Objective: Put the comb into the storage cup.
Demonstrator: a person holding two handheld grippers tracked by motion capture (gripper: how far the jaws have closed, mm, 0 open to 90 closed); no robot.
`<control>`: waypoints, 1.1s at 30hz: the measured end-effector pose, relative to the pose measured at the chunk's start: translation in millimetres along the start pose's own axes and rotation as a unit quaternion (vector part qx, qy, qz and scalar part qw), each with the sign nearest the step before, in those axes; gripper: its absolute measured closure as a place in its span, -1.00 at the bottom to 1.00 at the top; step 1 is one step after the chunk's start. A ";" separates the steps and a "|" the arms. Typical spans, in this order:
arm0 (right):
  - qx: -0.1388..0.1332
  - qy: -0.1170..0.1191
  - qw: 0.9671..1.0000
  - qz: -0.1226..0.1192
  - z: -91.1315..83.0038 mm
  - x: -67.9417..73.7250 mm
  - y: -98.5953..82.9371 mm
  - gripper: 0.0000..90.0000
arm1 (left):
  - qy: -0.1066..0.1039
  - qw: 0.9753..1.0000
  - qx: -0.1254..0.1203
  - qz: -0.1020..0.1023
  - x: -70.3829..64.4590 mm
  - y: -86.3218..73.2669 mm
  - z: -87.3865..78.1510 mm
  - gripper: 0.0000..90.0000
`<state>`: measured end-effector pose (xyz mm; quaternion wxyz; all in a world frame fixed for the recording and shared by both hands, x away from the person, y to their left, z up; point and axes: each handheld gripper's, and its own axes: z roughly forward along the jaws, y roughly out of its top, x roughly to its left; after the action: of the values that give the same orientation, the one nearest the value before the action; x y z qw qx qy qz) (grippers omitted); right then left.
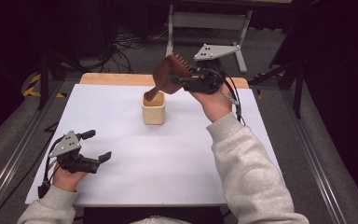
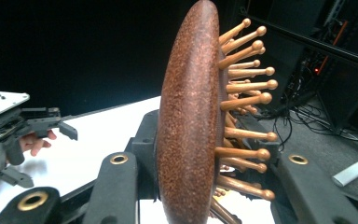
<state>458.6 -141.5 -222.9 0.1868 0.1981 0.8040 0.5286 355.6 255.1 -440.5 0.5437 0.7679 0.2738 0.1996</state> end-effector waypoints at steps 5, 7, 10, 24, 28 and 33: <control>0.007 -0.011 1.000 0.003 4.8 -7.0 -3.4 0.28 | 0.006 1.000 0.008 0.000 -0.4 -0.4 1.5 -0.99; 0.008 -0.013 1.000 0.007 6.1 -9.8 -4.6 0.28 | 0.006 1.000 0.008 0.000 -0.4 -0.3 1.2 -0.99; 0.008 -0.017 1.000 0.010 7.3 -13.1 -6.0 0.27 | 0.006 1.000 0.004 -0.001 -0.1 -0.3 0.7 -0.99; 0.027 -0.016 0.999 0.018 24.2 -18.6 -12.8 0.26 | 0.005 1.000 0.004 0.000 -0.4 -0.3 0.5 -0.99; 0.037 -0.015 0.999 0.019 32.3 -20.8 -15.5 0.26 | 0.005 1.000 0.002 0.000 -0.4 -0.3 0.3 -0.99; 0.049 -0.014 0.998 0.021 43.5 -23.9 -19.7 0.25 | 0.004 1.000 0.003 0.001 -0.2 -0.4 0.5 -0.99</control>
<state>498.7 -127.2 -255.1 0.1768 0.2312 0.8220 0.4895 355.7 254.6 -441.1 0.5404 0.7687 0.2761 0.2022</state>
